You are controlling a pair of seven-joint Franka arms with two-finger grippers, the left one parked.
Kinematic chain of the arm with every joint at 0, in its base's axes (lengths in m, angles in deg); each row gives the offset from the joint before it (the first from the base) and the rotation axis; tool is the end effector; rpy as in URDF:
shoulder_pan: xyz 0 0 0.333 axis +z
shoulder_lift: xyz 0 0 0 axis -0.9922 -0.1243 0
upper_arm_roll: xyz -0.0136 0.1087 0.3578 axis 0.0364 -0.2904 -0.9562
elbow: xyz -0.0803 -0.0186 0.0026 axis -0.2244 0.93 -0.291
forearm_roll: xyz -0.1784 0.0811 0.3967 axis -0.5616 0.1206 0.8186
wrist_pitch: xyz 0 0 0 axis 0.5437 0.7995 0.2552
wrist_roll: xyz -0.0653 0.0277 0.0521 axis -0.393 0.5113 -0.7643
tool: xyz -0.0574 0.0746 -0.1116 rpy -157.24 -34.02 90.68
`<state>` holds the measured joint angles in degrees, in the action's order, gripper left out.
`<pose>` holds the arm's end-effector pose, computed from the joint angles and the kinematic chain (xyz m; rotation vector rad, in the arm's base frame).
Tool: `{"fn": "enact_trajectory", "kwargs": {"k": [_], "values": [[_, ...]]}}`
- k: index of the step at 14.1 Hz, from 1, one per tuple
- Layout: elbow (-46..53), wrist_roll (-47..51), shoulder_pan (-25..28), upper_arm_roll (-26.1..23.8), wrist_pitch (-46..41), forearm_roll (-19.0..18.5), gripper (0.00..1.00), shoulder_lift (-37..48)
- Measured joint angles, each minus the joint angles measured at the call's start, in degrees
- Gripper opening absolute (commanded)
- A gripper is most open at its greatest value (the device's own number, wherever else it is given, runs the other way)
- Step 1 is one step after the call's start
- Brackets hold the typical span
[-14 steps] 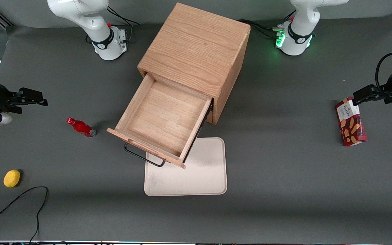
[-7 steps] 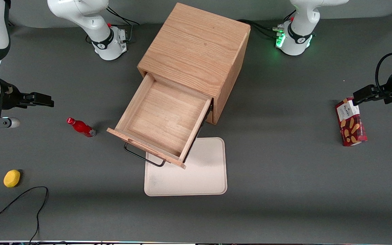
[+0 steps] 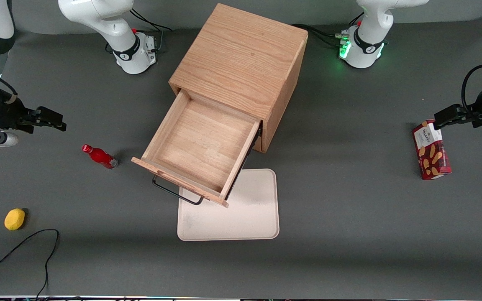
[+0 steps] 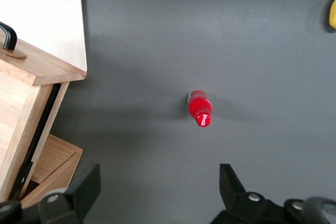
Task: Open upper drawer
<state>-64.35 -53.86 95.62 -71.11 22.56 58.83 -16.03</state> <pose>0.5950 0.0043 0.5902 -3.1005 -0.0161 0.1066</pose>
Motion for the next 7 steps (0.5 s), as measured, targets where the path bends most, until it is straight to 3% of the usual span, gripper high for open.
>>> {"fn": "enact_trajectory", "kwargs": {"k": [3,6,7], "values": [[-2.1,0.0,-2.7,-2.0,0.5,0.0,1.00,2.1],[-1.3,0.0,-16.5,-15.4,-1.6,0.5,1.00,2.6],[-0.9,0.0,-17.4,-16.6,-1.7,1.0,1.00,2.6]]}}
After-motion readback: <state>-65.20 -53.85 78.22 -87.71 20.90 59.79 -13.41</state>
